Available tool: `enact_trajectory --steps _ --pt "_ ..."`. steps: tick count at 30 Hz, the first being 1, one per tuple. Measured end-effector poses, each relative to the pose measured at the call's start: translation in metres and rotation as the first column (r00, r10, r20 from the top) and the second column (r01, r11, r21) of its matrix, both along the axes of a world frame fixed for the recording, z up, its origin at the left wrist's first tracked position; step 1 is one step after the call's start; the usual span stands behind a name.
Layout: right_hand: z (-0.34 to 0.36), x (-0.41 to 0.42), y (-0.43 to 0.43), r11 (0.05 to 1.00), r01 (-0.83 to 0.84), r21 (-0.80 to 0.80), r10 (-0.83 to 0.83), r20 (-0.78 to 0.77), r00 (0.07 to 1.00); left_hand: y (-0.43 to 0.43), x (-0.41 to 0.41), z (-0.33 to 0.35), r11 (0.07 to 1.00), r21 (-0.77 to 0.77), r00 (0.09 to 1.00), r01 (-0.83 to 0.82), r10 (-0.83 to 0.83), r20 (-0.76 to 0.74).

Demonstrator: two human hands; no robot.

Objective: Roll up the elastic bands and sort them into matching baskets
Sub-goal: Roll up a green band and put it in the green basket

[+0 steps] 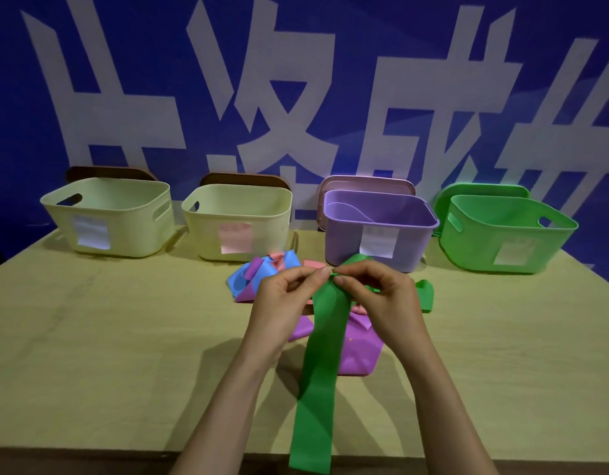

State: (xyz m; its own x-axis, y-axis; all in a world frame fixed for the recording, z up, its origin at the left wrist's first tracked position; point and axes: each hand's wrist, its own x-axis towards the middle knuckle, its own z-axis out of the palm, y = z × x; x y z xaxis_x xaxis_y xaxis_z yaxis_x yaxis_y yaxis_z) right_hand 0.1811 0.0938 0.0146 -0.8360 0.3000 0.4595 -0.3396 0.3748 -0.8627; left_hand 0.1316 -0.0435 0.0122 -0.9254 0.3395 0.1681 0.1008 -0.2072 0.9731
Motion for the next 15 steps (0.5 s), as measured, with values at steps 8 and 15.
enact_trajectory --steps 8,15 --pt "-0.0001 0.0065 0.0033 0.979 -0.098 -0.176 0.127 0.163 0.978 -0.0003 0.0041 0.0004 0.999 -0.031 0.998 0.022 -0.024 -0.051" --pt "0.0014 0.0086 0.0105 0.994 -0.064 -0.09 0.076 0.137 0.988 -0.002 0.0023 0.0022 0.995 -0.093 0.989 0.044 -0.056 -0.137"
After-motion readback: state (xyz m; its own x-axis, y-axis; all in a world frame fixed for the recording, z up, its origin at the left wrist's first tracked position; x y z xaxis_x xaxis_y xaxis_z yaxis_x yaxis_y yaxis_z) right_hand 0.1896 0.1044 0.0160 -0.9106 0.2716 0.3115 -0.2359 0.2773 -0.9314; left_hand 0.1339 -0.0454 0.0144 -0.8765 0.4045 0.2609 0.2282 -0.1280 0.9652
